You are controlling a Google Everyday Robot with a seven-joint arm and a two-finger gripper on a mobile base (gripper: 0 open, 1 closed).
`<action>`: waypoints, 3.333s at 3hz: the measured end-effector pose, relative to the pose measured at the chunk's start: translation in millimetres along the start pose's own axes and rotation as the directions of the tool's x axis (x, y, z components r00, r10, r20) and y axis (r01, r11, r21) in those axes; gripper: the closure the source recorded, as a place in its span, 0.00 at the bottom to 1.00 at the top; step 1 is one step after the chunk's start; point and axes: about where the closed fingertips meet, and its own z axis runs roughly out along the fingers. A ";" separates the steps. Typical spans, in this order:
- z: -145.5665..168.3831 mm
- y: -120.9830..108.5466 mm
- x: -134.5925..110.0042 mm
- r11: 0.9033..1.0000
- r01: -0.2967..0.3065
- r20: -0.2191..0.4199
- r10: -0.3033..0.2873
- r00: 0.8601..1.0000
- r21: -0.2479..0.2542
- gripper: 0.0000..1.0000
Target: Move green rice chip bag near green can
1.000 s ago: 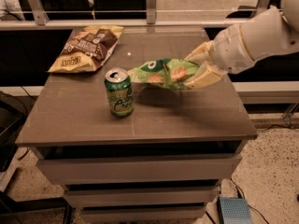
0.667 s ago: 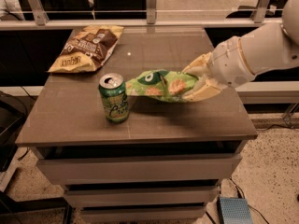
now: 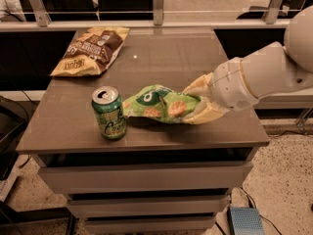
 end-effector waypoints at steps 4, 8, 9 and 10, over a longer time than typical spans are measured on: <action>22.0 25.1 0.3 0.997 -0.051 -0.040 0.049 0.998 -0.055 0.36; -19.6 1.3 28.5 0.982 -0.187 -0.083 0.185 0.979 -0.019 0.00; -72.6 -32.6 62.9 0.970 -0.236 -0.078 0.239 0.968 0.049 0.00; -117.5 -57.8 99.9 0.947 -0.305 -0.084 0.314 0.946 0.105 0.00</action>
Offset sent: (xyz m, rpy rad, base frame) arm -0.0228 0.0157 -0.0384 -0.0515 0.1225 -0.0346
